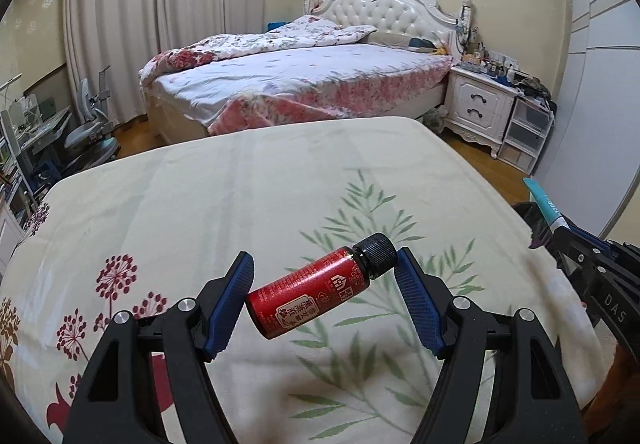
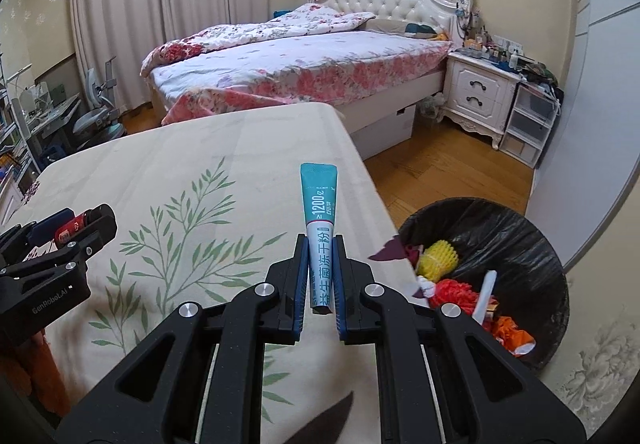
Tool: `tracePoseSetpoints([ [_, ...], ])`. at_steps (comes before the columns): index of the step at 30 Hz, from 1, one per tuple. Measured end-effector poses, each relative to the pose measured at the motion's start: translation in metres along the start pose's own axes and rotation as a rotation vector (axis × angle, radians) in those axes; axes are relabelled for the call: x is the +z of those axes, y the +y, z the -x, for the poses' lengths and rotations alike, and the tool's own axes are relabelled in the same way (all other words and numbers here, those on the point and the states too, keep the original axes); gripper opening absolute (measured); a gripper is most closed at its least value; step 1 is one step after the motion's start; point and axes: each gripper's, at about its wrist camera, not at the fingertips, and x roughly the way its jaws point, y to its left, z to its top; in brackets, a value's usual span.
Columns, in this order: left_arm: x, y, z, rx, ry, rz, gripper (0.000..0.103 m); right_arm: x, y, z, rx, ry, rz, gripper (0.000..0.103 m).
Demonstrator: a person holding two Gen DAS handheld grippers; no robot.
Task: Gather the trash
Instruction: 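Carry the red bottle and teal tube over the black bin and open both tools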
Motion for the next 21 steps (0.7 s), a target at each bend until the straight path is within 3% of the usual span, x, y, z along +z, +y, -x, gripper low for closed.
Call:
tracePoseSetpoints([
  [11, 0.022, -0.085, -0.001, -0.155, -0.073, -0.116, 0.071, -0.005, -0.073, 0.016, -0.156, -0.053, -0.112, 0.012],
  [21, 0.032, -0.152, -0.013, -0.247, -0.099, -0.207, 0.071, -0.014, -0.119, 0.013, -0.295, -0.068, -0.17, 0.012],
])
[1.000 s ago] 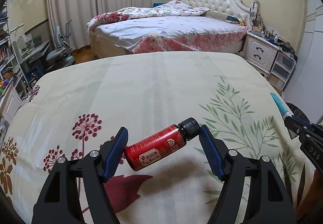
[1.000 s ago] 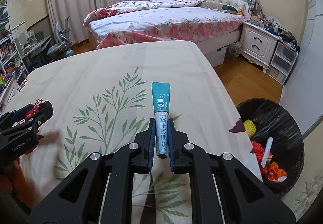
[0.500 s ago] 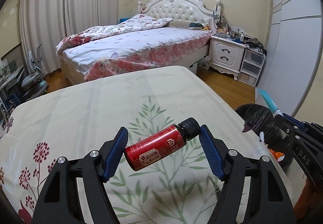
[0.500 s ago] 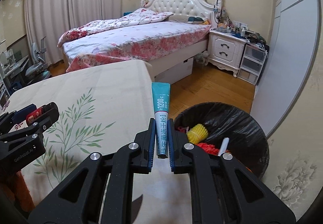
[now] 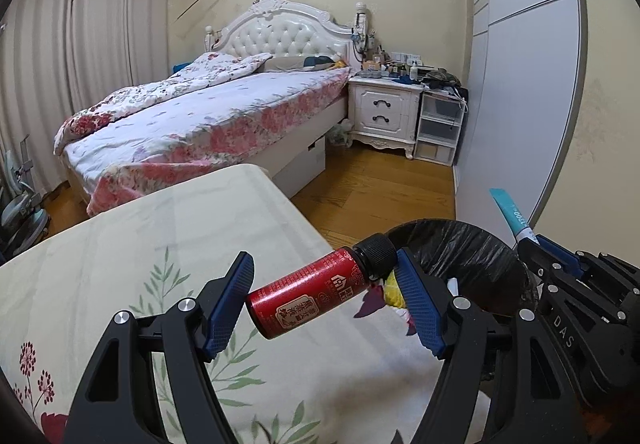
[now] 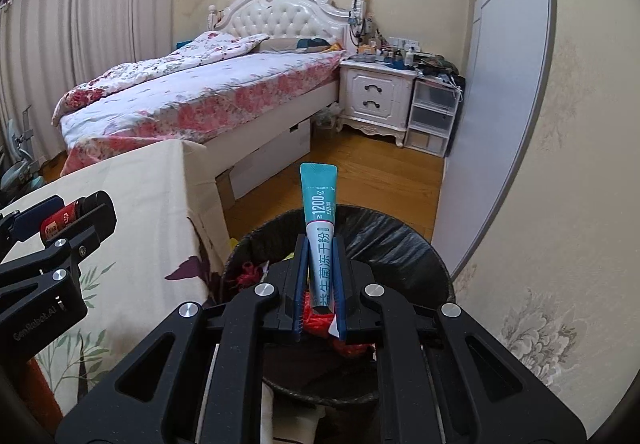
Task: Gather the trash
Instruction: 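Carry the red bottle and teal tube over the black bin and open both tools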
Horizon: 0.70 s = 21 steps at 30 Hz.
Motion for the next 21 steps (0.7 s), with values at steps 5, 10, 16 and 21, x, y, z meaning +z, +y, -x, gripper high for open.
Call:
tracePoseSetpoints([
  [5, 0.007, -0.018, -0.015, -0.024, -0.006, -0.023, 0.071, -0.002, -0.012, -0.012, -0.024, 0.007, -0.035, 0.012],
  [10, 0.008, -0.032, -0.028, -0.042, 0.001, -0.044, 0.071, -0.002, -0.019, -0.024, -0.039, 0.012, -0.061, 0.012],
  [16, 0.01, -0.046, -0.047, -0.055, 0.021, -0.068, 0.071, -0.003, -0.03, -0.039, -0.053, 0.029, -0.101, 0.012],
  [21, 0.013, -0.056, -0.06, -0.063, 0.039, -0.082, 0.071, -0.004, -0.037, -0.052, -0.069, 0.043, -0.124, 0.012],
])
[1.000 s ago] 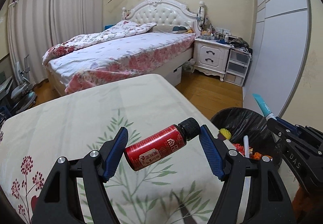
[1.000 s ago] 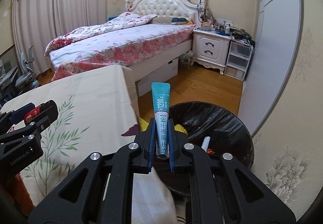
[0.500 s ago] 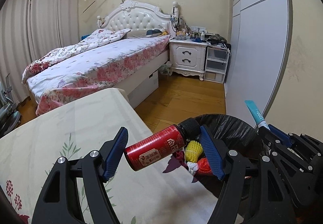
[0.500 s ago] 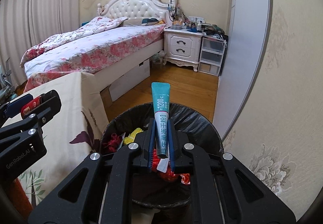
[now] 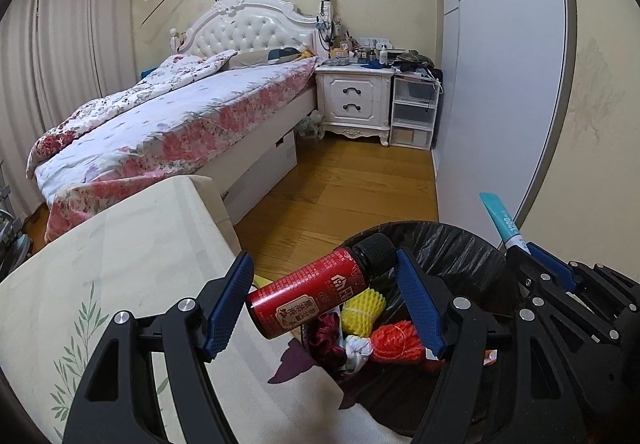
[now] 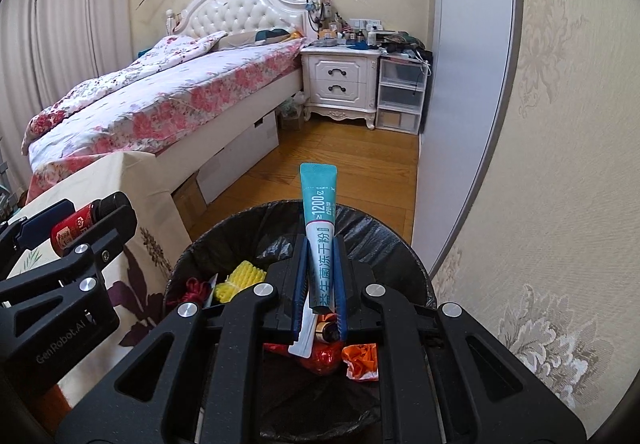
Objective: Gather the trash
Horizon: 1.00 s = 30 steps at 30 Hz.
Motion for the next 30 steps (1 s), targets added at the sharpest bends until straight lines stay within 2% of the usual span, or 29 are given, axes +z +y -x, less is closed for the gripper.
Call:
tracePoseSetpoints([
  [11, 0.008, -0.01, -0.019, -0.003, 0.029, -0.012, 0.071, 0.001, -0.004, -0.015, -0.012, 0.02, -0.025, 0.015],
  [17, 0.008, -0.011, -0.026, 0.002, 0.045, -0.012, 0.08, 0.0, -0.008, -0.016, -0.021, 0.02, -0.037, 0.018],
  [21, 0.008, -0.009, -0.027, 0.006, 0.05, -0.004, 0.081, 0.0, -0.01, -0.016, -0.025, 0.019, -0.039, 0.019],
  [27, 0.007, -0.008, -0.028, 0.011, 0.047, 0.001, 0.083, 0.0, -0.013, -0.014, -0.04, 0.013, -0.051, 0.033],
  [29, 0.007, -0.008, -0.028, 0.014, 0.045, 0.002, 0.083, 0.0, -0.015, -0.012, -0.048, 0.005, -0.061, 0.046],
  [30, 0.008, -0.007, -0.028, 0.018, 0.045, 0.001, 0.083, 0.0, -0.016, -0.011, -0.05, 0.002, -0.064, 0.047],
])
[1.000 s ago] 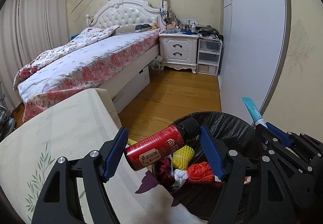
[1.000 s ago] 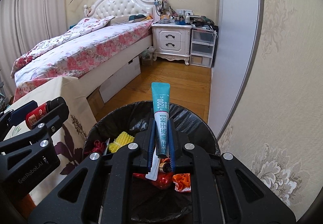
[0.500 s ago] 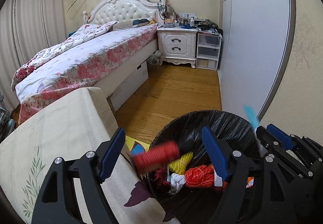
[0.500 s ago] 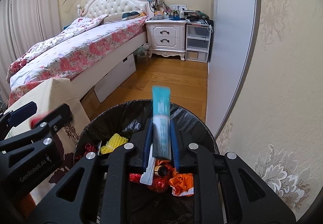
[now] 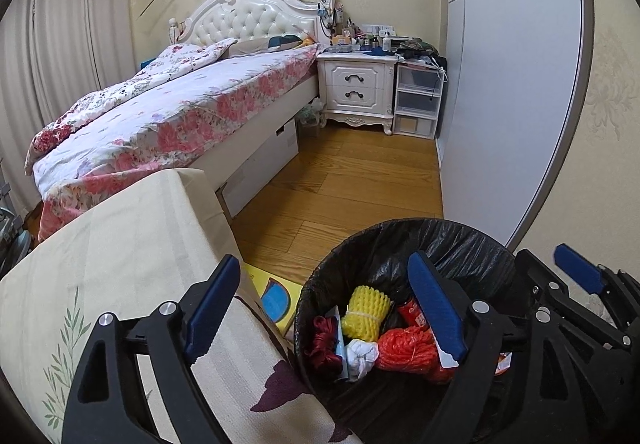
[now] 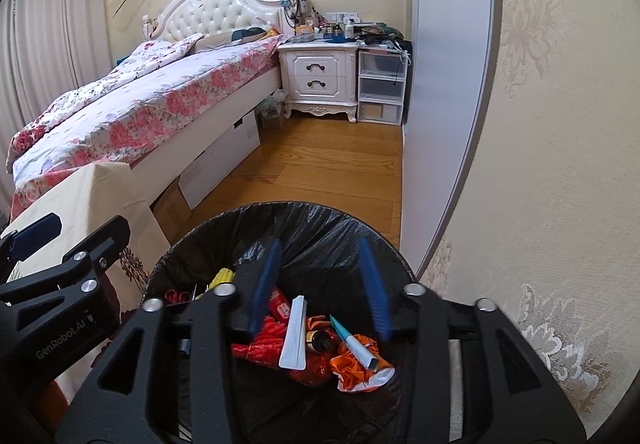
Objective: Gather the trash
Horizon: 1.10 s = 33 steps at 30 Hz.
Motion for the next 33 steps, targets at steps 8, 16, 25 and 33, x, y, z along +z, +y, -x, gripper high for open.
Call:
tracePoseSetpoints([
  [8, -0.003, 0.009, 0.009, 0.016, -0.022, 0.01, 0.083, -0.001, 0.002, 0.006, -0.014, -0.002, 0.011, 0.06],
  [16, -0.01, 0.022, 0.031, 0.043, -0.055, 0.022, 0.083, -0.003, 0.011, 0.023, -0.008, -0.015, 0.041, 0.064],
  [25, -0.021, 0.043, 0.065, 0.074, -0.08, 0.063, 0.084, -0.008, 0.024, 0.05, 0.024, -0.036, 0.068, 0.067],
  [33, -0.036, 0.057, 0.089, 0.105, -0.087, 0.077, 0.084, -0.014, 0.035, 0.076, 0.051, -0.062, 0.095, 0.068],
])
